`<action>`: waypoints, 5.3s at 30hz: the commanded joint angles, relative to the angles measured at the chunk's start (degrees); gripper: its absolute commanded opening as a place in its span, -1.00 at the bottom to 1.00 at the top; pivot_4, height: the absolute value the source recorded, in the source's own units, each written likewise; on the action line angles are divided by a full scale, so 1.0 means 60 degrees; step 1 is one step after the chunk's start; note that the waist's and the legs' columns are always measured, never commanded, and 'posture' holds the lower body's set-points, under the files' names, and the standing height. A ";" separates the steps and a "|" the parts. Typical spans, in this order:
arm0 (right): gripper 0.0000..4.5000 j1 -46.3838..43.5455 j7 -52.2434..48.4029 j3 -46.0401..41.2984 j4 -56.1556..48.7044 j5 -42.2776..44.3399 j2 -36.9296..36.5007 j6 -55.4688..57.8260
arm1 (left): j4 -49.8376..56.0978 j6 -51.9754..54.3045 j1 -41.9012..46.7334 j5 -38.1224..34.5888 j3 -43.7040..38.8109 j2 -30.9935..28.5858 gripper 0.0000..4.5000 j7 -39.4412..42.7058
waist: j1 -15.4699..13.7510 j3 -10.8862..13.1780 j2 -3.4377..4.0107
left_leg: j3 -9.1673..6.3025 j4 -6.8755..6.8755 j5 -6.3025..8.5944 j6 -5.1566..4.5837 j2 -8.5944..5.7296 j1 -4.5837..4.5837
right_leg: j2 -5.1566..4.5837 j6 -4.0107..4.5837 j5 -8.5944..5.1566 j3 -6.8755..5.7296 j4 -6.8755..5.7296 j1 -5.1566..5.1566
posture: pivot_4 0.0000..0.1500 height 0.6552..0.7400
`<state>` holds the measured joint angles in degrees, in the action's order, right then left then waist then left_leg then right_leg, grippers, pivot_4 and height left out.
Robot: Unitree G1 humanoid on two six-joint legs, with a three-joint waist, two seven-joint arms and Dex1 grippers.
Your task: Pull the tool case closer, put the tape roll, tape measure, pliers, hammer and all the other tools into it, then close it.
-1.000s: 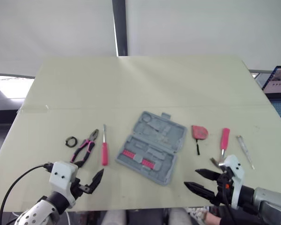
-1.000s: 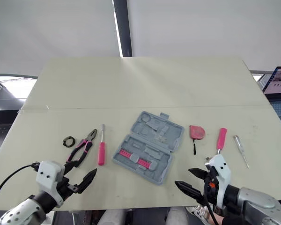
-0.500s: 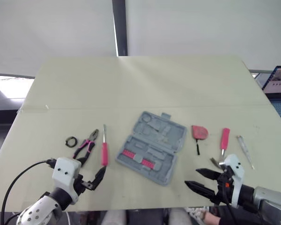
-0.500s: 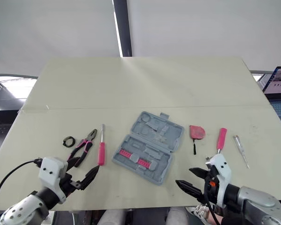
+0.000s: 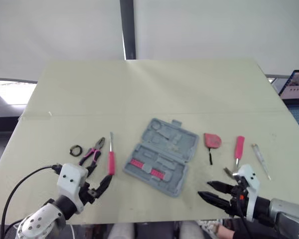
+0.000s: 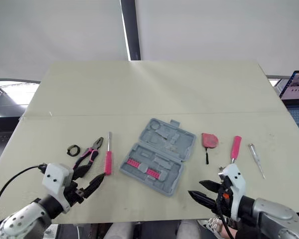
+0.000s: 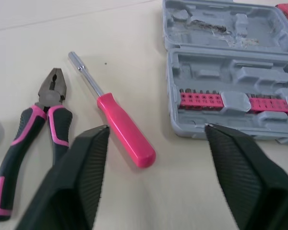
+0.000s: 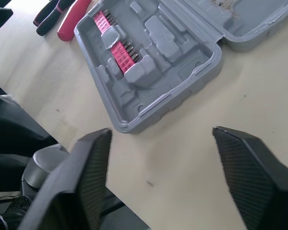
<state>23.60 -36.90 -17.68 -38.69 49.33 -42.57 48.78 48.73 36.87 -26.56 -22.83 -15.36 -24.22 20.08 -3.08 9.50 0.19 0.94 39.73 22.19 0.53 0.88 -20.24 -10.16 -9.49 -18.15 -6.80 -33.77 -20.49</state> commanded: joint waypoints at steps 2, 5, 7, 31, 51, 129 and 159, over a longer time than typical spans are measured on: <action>-0.54 -0.0402 -0.0135 -0.0099 0.0098 0.0107 -0.0141 -0.0030 | -0.0203 0.0847 0.1536 -0.0598 -0.0252 -0.0206 -0.55 -0.0286 | -0.0010 -0.0003 0.0005 | -0.0004 0.0010 0.0000 0.0001 0.0000 0.0000 | 0.0000 -0.0001 0.0000 0.0000 -0.0008 0.0002 | 1.00 0.94; -0.98 -0.0706 -0.0064 -0.0064 0.0209 0.0093 -0.0171 0.0030 | -0.0516 0.1134 0.2263 -0.0816 -0.0171 -0.0318 -0.98 -0.0206 | 0.0039 -0.0006 0.0010 | -0.0004 0.0010 0.0000 0.0001 -0.0001 0.0003 | 0.0000 -0.0003 0.0001 -0.0002 -0.0016 0.0001 | 1.00 0.94; -0.98 -0.0917 0.0004 0.0003 0.0274 -0.0034 -0.0182 -0.0010 | -0.0792 0.1274 0.2662 -0.0949 -0.0111 -0.0355 -0.98 -0.0143 | 0.0066 -0.0006 0.0011 | -0.0003 0.0005 0.0000 0.0002 -0.0001 0.0005 | 0.0000 -0.0003 0.0001 -0.0005 -0.0017 -0.0002 | 1.00 0.94; -0.98 -0.3897 0.2010 0.2245 0.1964 -0.2766 0.0926 0.0387 | -0.8037 -0.1184 0.7813 0.0888 0.3014 -0.1796 -0.98 0.3430 | 0.0246 -0.0007 0.0014 | 0.0000 -0.0004 -0.0006 0.0013 -0.0002 -0.0004 | 0.0001 -0.0007 0.0003 -0.0025 -0.0028 -0.0022 | 1.00 0.94; -0.98 -0.4827 0.2298 0.2846 0.2798 -0.3813 0.1934 0.1083 | -1.0811 -0.2133 0.9793 0.3089 0.4632 -0.0624 -0.98 0.3589 | 0.0295 -0.0007 0.0014 | 0.0000 -0.0002 -0.0006 0.0013 -0.0002 -0.0012 | 0.0000 -0.0012 0.0005 -0.0041 -0.0041 -0.0033 | 1.00 0.94; -0.98 -0.5010 -0.0963 0.4233 0.2136 -0.3634 0.0090 0.1599 | -0.3805 0.3469 0.5887 0.2492 0.5322 -0.1049 -0.98 0.3755 | 0.0284 -0.0012 0.0020 | -0.0007 0.0001 -0.0006 0.0013 0.0001 -0.0008 | -0.0005 -0.0012 0.0005 -0.0041 -0.0039 -0.0024 | 1.00 0.94; -0.98 -0.4147 -0.0807 0.3817 0.1250 -0.3211 -0.0084 0.2174 | -0.2525 0.4465 0.5161 0.1579 0.5629 -0.1088 -0.98 0.3099 | 0.0259 -0.0012 0.0021 | -0.0007 0.0002 -0.0006 0.0013 0.0000 -0.0008 | -0.0005 -0.0012 0.0005 -0.0037 -0.0028 -0.0019 | 1.00 0.94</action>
<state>-1.30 -40.61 5.70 -27.23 27.26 -43.49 62.39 31.12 63.40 5.18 -10.65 15.67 -31.41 38.00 -1.52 9.43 0.32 0.89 39.74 22.16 0.61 0.88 -20.30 -10.19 -9.56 -18.12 -7.02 -33.94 -20.60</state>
